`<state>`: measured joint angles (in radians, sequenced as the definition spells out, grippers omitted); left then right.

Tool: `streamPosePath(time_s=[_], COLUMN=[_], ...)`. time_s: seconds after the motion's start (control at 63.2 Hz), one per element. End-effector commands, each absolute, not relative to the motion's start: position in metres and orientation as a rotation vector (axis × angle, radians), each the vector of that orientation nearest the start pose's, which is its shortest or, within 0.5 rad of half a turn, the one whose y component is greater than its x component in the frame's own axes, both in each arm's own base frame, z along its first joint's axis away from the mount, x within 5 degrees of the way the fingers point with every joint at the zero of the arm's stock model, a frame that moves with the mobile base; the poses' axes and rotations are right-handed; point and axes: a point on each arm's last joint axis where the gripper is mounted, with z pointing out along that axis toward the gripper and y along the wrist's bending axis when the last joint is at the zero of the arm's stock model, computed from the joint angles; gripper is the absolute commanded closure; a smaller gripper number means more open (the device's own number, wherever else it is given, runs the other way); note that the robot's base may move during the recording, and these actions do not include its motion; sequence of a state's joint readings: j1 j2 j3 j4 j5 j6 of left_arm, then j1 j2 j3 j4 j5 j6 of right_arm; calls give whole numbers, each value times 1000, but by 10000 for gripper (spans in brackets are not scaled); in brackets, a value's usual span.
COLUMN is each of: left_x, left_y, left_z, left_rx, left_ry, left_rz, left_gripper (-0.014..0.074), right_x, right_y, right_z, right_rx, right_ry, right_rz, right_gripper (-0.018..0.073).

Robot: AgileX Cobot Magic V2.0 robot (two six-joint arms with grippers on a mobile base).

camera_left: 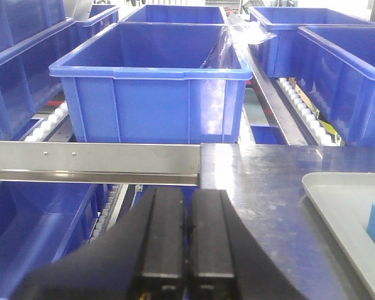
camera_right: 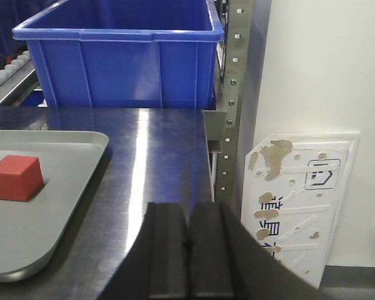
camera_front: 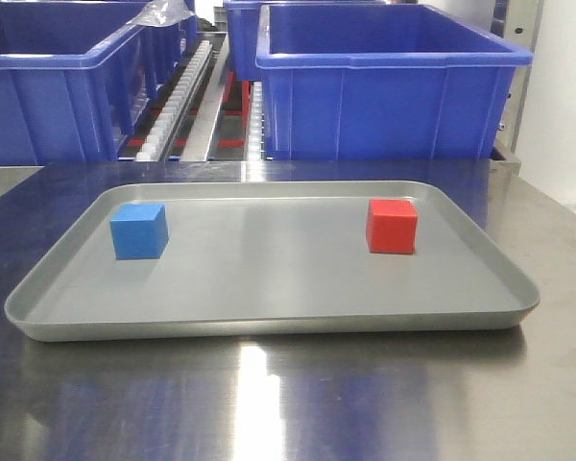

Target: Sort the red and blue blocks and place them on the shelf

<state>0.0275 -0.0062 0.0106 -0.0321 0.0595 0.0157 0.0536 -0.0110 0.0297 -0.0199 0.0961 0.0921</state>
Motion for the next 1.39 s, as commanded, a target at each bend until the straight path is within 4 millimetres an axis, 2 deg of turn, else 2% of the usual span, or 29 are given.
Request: streamPosePath(time_s=[0.0, 1.108, 1.377], left_x=[56, 56, 56], left_y=[2, 2, 2], left_z=[205, 205, 205], left_rx=[-37, -37, -37], left_ry=[1472, 1472, 1472], left_rz=[6, 6, 6], left_gripper=[473, 473, 473], right_x=[54, 54, 51], right_y=[3, 3, 3], right_z=[211, 212, 228], right_rx=[11, 11, 7], right_ry=[1476, 1468, 1287], right_rz=[88, 89, 98], right_gripper=[480, 480, 480])
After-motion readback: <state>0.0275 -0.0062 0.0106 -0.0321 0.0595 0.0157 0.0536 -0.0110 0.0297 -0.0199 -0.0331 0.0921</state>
